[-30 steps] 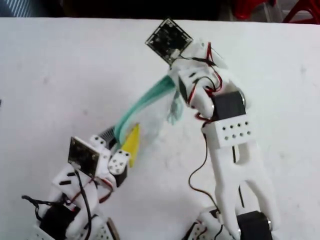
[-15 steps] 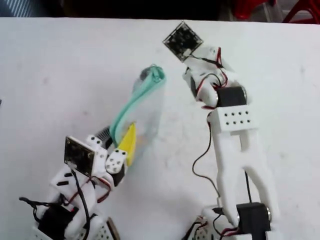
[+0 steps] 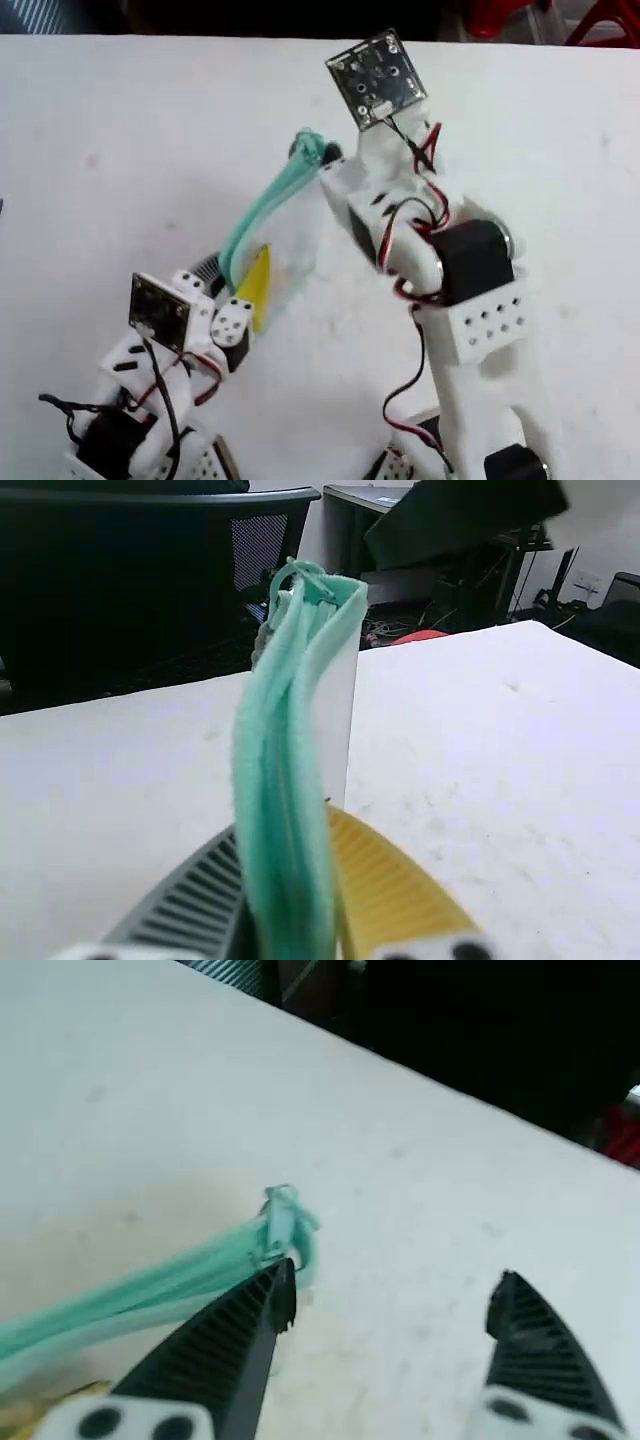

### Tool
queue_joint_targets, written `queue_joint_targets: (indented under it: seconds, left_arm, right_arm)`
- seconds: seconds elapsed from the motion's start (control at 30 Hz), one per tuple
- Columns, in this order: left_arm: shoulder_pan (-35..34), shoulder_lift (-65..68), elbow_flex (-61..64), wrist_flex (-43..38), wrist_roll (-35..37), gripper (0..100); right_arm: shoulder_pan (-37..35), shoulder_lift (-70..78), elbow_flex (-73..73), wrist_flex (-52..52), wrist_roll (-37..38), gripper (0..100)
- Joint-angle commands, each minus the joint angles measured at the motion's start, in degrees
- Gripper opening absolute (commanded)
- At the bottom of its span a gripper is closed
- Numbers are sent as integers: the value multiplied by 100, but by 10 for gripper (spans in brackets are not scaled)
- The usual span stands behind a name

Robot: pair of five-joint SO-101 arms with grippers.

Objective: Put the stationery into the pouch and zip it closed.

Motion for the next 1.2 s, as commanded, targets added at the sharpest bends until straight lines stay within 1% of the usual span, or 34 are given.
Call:
queue_joint_targets:
  seconds: [0.0,0.03,0.1,0.17,0.3,0.4,0.5,0.57,0.6,0.63,0.7,0.73,0.77,0.8,0.83,1.03,1.1,1.17]
  left_arm:
    - [-31,-22,-202,-18,-70,21]
    - [-31,-22,-202,-18,-70,21]
    - [-31,-22,-202,-18,-70,21]
    - [-31,-22,-202,-18,-70,21]
    - [-57,-22,-202,9,-70,21]
    - [-57,-22,-88,-88,-70,22]
    - [-66,-22,-26,-193,-70,22]
    - [-66,-22,-18,-211,-70,22]
    - [-66,-22,-18,-220,-70,22]
    - [-66,-22,-18,-220,-70,22]
    - [-66,-22,-18,-220,-70,22]
    - [-66,-22,-18,-220,-70,22]
    - [-66,-22,-18,-220,-70,23]
    - [-66,-22,-18,-220,-70,23]
    - [-66,-22,-18,-220,-70,23]
    - [-66,-22,-18,-220,-70,24]
    - [-66,-22,-18,-220,-88,24]
    - [-40,-22,-18,-220,-281,24]
  right_arm:
    - [-787,215,-923,980,-1670,394]
    - [-1042,365,-1160,1174,-2031,415]
    - [-1420,743,-1653,1411,-2462,421]
    - [-1552,1156,-2092,1516,-2725,418]
    - [-1534,1956,-2716,1754,-3156,418]
    - [-1332,2396,-3007,1745,-3446,418]
    - [-1147,2835,-3367,1736,-3499,413]
    - [-1103,3073,-3473,1754,-3499,367]
    - [-1103,3169,-3473,1754,-3499,323]
    - [-1103,3257,-3464,1763,-3499,262]
    - [-1103,3433,-3464,1745,-3429,106]
    - [-1130,3521,-3481,1727,-3095,42]
    - [-1182,3582,-3508,1736,-2611,6]
    - [-1297,3635,-3508,1754,-2180,21]
    - [-1367,3626,-3499,1780,-2004,24]
    - [-1402,3266,-3455,1789,-2040,23]
    - [-1367,3134,-3455,1789,-2040,71]
    - [-1349,3011,-3455,1789,-2040,152]
